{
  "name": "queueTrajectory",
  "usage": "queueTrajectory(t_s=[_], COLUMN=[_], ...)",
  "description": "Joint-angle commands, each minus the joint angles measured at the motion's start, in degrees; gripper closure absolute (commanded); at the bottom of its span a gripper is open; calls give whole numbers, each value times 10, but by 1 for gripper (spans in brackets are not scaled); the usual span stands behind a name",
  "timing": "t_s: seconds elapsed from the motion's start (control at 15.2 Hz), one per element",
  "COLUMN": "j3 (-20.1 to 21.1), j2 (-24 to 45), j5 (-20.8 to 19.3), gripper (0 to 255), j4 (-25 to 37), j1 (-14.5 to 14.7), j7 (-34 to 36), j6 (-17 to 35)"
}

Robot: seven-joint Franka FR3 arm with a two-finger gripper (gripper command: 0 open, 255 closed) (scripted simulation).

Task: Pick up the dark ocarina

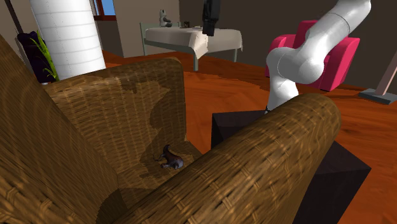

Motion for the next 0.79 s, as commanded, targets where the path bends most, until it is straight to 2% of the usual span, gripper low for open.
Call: queueTrajectory(t_s=[0.0, 0.73], j3=[0, 49], j2=[0, 160], j5=[0, 32], gripper=[0, 0], j4=[0, -69], j1=[0, -20], j7=[0, 144], j6=[0, 176])
